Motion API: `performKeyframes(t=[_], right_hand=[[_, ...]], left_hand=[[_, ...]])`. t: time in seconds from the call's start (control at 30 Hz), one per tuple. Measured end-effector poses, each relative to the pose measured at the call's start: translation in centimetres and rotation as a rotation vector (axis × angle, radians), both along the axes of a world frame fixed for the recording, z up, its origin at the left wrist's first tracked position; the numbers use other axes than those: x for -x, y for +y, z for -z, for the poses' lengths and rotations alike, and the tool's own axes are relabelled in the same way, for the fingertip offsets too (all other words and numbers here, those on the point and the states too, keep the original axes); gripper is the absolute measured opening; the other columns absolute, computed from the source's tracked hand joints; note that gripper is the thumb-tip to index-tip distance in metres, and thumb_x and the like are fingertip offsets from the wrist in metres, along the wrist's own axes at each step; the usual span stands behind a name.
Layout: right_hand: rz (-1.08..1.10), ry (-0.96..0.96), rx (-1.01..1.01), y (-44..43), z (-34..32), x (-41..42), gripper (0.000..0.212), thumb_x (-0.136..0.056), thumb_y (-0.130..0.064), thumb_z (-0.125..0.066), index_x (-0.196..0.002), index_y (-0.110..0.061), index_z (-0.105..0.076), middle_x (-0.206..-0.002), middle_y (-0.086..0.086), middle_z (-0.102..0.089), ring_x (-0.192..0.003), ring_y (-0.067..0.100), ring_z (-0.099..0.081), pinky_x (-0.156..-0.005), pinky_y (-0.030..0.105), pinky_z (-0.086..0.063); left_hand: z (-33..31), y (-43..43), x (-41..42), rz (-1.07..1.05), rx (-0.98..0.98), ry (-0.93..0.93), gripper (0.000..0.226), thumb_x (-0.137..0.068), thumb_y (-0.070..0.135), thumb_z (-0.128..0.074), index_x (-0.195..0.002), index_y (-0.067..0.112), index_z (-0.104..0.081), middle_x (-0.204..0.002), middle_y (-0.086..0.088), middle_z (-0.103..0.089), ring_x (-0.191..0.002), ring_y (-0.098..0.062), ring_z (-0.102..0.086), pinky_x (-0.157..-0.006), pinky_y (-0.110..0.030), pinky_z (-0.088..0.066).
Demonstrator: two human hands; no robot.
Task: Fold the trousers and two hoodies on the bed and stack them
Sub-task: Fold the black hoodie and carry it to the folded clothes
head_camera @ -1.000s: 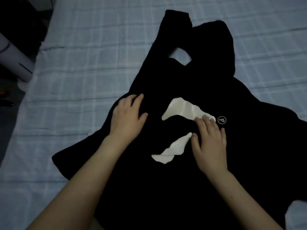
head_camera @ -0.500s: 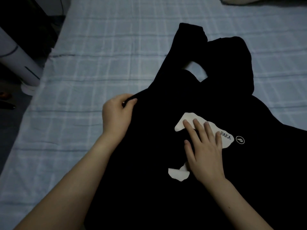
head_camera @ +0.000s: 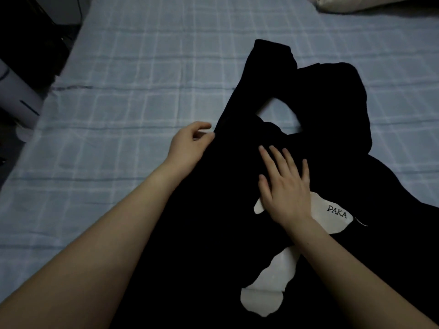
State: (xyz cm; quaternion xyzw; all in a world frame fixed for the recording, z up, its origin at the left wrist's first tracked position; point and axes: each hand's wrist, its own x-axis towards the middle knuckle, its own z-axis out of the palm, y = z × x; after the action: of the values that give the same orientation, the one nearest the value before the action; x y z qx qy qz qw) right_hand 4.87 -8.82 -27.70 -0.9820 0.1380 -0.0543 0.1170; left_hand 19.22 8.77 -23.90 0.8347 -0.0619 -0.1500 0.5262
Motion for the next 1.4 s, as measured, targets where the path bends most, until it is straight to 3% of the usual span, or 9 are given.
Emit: performKeyframes(t=[0.27, 0.37, 0.53, 0.63, 0.77, 0.9, 1.03, 1.23, 1.4], right_hand=[[0.016, 0.022, -0.063, -0.6, 1.5, -0.3, 0.064, -0.095, -0.041, -0.033, -0.157, -0.039, -0.018, -0.16, -0.009, -0.03, -0.15, 0.016, -0.02, -0.123, 0.048, -0.01], [0.011, 0.025, -0.073, -0.7, 1.4, -0.3, 0.064, -0.095, -0.04, -0.035, -0.157, -0.038, -0.019, -0.159, -0.008, -0.032, -0.15, 0.016, -0.022, -0.123, 0.047, -0.01], [0.015, 0.036, -0.061, -0.6, 1.7, -0.4, 0.063, -0.094, -0.04, -0.034, -0.156, -0.036, -0.024, -0.158, -0.007, -0.035, -0.149, 0.018, -0.024, -0.122, 0.049, -0.014], [0.014, 0.029, -0.047, -0.6, 1.7, -0.4, 0.062, -0.093, -0.039, -0.034, -0.155, -0.033, -0.03, -0.157, -0.005, -0.038, -0.148, 0.019, -0.028, -0.121, 0.051, -0.017], [0.014, 0.004, -0.025, -0.7, 2.0, -0.3, 0.061, -0.094, -0.04, -0.032, -0.155, -0.032, -0.029, -0.157, -0.003, -0.038, -0.149, 0.02, -0.026, -0.121, 0.051, -0.015], [0.009, 0.012, -0.005, -0.6, 2.0, -0.1, 0.061, -0.095, -0.039, -0.03, -0.156, -0.03, -0.028, -0.158, -0.001, -0.036, -0.149, 0.021, -0.026, -0.122, 0.051, -0.014], [0.026, 0.048, -0.024, -0.4, 1.2, -0.3, 0.062, -0.094, -0.039, -0.03, -0.155, -0.03, -0.031, -0.157, -0.001, -0.038, -0.149, 0.021, -0.026, -0.121, 0.052, -0.016], [0.049, 0.089, -0.113, 0.6, -2.0, -0.8, 0.06, -0.092, -0.039, -0.036, -0.151, -0.029, -0.04, -0.155, -0.002, -0.039, -0.147, 0.018, -0.027, -0.118, 0.043, -0.018], [0.073, -0.32, -0.306, 5.1, -6.2, -7.0, 0.045, -0.087, -0.021, -0.053, -0.129, -0.011, -0.063, -0.137, 0.013, -0.056, -0.128, 0.029, -0.05, -0.111, 0.045, -0.035]], left_hand=[[0.9, -3.5, -1.7, 0.217, -0.027, -0.069, 0.039, -0.09, 0.005, -0.064, -0.128, 0.016, -0.06, -0.113, 0.005, -0.062, -0.108, -0.011, -0.058, -0.089, -0.009, -0.04], [-0.3, -2.5, -2.4, 0.055, -0.008, -0.181, 0.037, -0.087, -0.002, -0.062, -0.121, 0.012, -0.067, -0.116, 0.0, -0.067, -0.107, -0.013, -0.06, -0.089, -0.007, -0.04], [-0.3, 5.4, -1.6, -0.47, -0.115, -0.286, 0.036, -0.085, 0.0, -0.064, -0.119, 0.009, -0.069, -0.116, -0.012, -0.068, -0.109, -0.027, -0.062, -0.101, -0.036, -0.046], [1.6, 6.3, 2.0, -0.416, -0.117, -0.035, 0.042, -0.092, 0.007, -0.061, -0.133, 0.012, -0.057, -0.122, -0.015, -0.062, -0.111, -0.028, -0.06, -0.1, -0.037, -0.046], [0.6, 5.8, 0.3, -0.464, -0.266, -0.285, 0.053, -0.087, 0.03, -0.069, -0.138, 0.023, -0.052, -0.124, -0.011, -0.045, -0.11, -0.022, -0.049, -0.098, -0.023, -0.035], [-1.3, 2.1, -4.5, 0.053, -0.601, -0.7, 0.062, -0.085, 0.039, -0.068, -0.141, 0.02, -0.051, -0.14, -0.014, -0.048, -0.129, -0.034, -0.043, -0.11, -0.043, -0.03], [-0.2, -2.0, -6.7, 0.389, -0.769, -0.582, 0.059, -0.095, 0.048, -0.054, -0.149, 0.031, -0.038, -0.153, 0.0, -0.04, -0.144, -0.025, -0.03, -0.118, -0.044, -0.02], [3.7, -0.9, -5.3, 0.343, -0.484, -0.515, 0.043, -0.102, 0.031, -0.048, -0.144, 0.022, -0.048, -0.155, -0.001, -0.038, -0.148, -0.023, -0.022, -0.12, -0.04, -0.01], [3.6, -0.9, -5.9, 0.166, -0.269, -0.379, 0.037, -0.1, 0.03, -0.052, -0.136, 0.021, -0.058, -0.146, 0.0, -0.051, -0.142, -0.015, -0.036, -0.117, -0.03, -0.021]])
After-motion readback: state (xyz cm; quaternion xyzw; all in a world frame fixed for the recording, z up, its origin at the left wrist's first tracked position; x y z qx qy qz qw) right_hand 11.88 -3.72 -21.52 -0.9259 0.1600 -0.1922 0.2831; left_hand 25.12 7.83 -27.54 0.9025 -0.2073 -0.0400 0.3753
